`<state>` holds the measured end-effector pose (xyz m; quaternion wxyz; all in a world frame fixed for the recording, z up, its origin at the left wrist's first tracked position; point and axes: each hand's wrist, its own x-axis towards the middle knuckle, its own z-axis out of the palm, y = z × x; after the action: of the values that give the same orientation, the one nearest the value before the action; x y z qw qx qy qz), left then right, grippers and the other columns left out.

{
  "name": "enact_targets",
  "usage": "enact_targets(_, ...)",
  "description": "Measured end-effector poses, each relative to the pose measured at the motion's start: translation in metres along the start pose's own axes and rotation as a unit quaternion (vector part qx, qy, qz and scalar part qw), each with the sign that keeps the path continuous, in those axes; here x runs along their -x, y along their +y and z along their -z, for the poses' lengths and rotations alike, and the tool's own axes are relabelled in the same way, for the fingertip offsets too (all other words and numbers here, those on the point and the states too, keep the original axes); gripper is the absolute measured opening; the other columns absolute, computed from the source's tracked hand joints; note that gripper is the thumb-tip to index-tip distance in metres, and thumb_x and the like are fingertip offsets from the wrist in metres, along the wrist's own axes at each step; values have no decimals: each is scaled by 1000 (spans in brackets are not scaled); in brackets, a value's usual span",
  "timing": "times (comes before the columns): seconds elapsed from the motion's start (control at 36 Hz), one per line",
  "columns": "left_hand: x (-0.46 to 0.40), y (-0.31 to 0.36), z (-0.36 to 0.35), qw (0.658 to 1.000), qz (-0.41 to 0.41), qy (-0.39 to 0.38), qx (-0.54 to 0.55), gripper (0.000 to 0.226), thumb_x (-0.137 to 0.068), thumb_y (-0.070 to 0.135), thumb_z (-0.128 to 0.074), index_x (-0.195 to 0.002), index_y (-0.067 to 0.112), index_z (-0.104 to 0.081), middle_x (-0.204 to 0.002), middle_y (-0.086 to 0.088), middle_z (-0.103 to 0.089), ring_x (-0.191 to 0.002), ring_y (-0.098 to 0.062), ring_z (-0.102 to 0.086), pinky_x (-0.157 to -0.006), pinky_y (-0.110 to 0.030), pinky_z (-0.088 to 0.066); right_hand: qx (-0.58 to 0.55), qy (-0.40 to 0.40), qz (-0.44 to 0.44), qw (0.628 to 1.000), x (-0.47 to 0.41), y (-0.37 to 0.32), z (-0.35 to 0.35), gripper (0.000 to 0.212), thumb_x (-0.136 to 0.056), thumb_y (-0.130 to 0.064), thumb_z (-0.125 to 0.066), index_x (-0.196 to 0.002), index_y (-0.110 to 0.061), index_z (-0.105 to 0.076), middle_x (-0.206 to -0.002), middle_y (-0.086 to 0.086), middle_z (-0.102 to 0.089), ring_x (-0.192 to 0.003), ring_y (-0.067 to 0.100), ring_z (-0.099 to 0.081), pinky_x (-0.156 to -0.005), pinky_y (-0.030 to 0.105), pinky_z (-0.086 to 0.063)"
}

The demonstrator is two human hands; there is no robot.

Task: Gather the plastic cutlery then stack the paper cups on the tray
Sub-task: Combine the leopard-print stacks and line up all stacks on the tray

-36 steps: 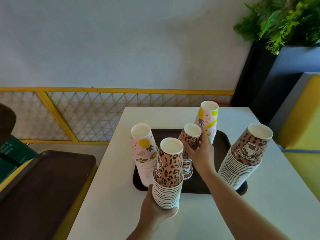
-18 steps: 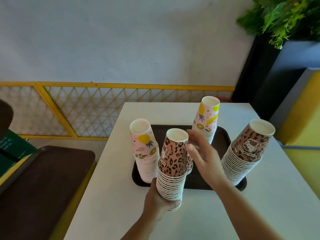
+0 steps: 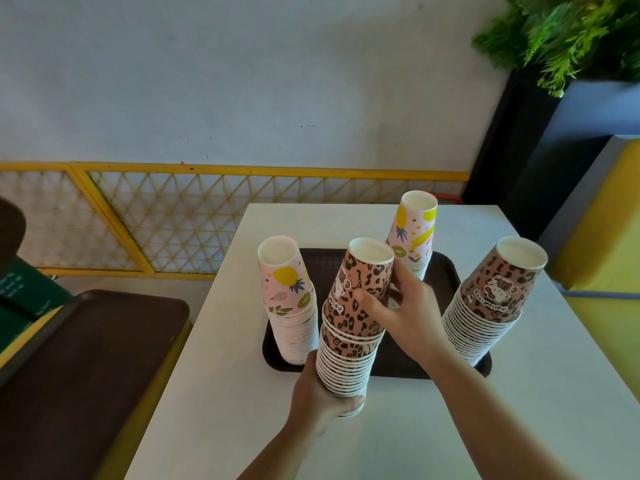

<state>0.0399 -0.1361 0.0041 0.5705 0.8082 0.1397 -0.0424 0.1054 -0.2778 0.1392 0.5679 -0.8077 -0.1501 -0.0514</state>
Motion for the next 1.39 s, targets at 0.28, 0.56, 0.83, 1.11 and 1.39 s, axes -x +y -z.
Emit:
enact_targets(0.28, 4, 0, 2, 1000, 13, 9, -7, 98, -30, 54, -77, -120, 32, -44, -108, 15, -62, -101, -8, -59, -84, -22, -51, -91, 156, 18, 983, -31, -13, 19, 56, -67, -50, -63, -108, -11, -58, -99, -3, -69, -94, 10, -66, -76, 32, -55)
enact_targets(0.56, 5, -1, 7, 1000, 16, 17, 11, 100, -31, 51, -79, -122, 35, -41, -114, 12, -61, -105, -10, -58, -89, -29, -52, 22, 191, -50, 980, -34, 39, -2, 47, -78, -24, -71, -120, -12, -53, -108, -4, -62, -95, 5, -56, -66, 1, -42)
enact_targets(0.83, 3, 2, 5, 999, 22, 9, 29, 101, -32, 49, -81, -124, 35, -42, -116, 9, -62, -107, -14, -59, -89, -39, -54, 52, 95, -101, 989, -12, 71, -19, 65, -75, -30, -74, -133, -22, -45, -124, -4, -58, -114, 10, -52, -94, 27, -43)
enact_targets(1.11, 0, 1, 3, 999, -3, 12, 32, 92, -32, 49, -81, -116, 36, -45, -108, 15, -63, -101, -4, -60, -82, -27, -55, 36, -48, -17, 998, 1, 15, -7, 76, -65, -64, -59, -131, -30, -43, -125, -15, -56, -116, 0, -51, -97, 23, -44)
enact_targets(1.39, 3, 5, 0, 1000, -15, -2, 15, 92, -32, 52, -79, -115, 33, -45, -109, 10, -64, -102, -9, -61, -83, -29, -55, 24, -21, -18, 999, 4, 5, -7, 56, -72, -31, -74, -121, -26, -49, -106, -15, -61, -98, -8, -56, -76, 2, -45)
